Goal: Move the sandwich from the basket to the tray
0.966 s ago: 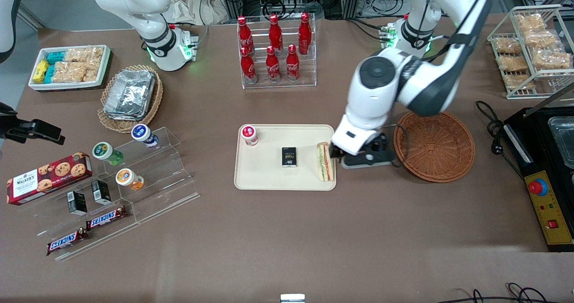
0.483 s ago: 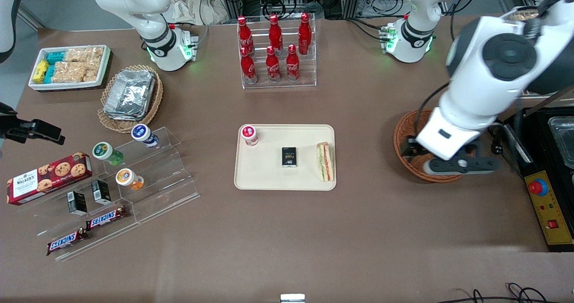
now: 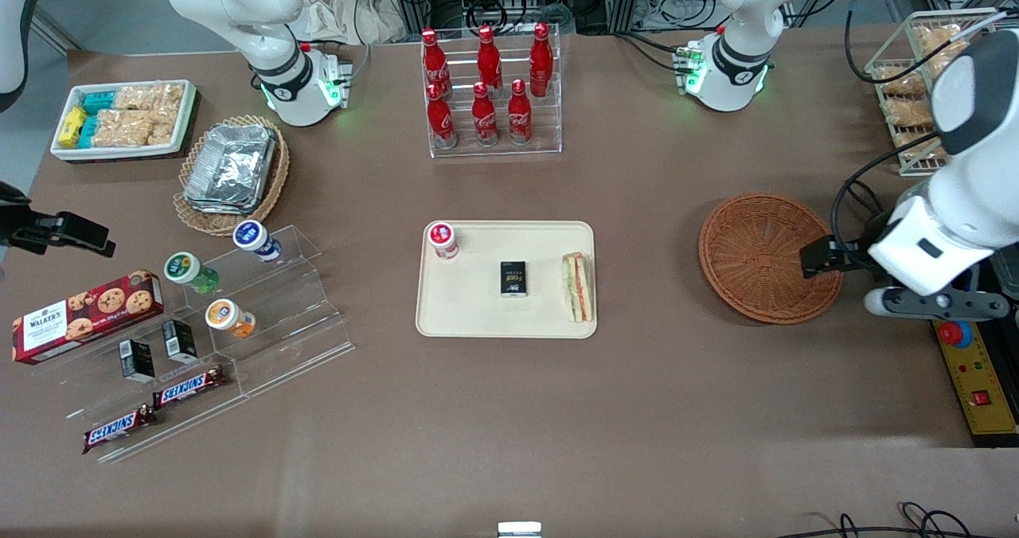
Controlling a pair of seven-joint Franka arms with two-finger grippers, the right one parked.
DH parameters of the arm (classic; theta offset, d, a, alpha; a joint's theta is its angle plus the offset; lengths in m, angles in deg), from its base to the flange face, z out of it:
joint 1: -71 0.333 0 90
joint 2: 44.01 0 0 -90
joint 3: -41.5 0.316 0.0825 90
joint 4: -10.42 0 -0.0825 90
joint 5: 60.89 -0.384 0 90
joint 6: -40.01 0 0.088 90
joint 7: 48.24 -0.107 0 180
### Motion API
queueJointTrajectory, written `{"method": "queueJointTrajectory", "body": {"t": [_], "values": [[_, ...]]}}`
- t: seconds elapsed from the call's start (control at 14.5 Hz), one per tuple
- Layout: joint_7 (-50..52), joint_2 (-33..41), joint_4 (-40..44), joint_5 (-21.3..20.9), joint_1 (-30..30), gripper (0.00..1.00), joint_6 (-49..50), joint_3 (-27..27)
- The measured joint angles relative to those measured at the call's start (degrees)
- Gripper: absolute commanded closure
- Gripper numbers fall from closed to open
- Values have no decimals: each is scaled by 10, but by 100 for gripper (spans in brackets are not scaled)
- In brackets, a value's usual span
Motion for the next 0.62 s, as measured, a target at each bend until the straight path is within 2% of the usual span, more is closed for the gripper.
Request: {"method": "queueJointTrajectory", "body": {"t": [0.14, 0.28, 0.48, 0.62], "values": [[8, 34, -61, 40, 28, 0, -47, 0], [13, 61, -102, 54, 48, 0, -66, 0], [14, 66, -99, 50, 60, 0, -77, 1], [16, 66, -99, 25, 62, 0, -77, 1]]}}
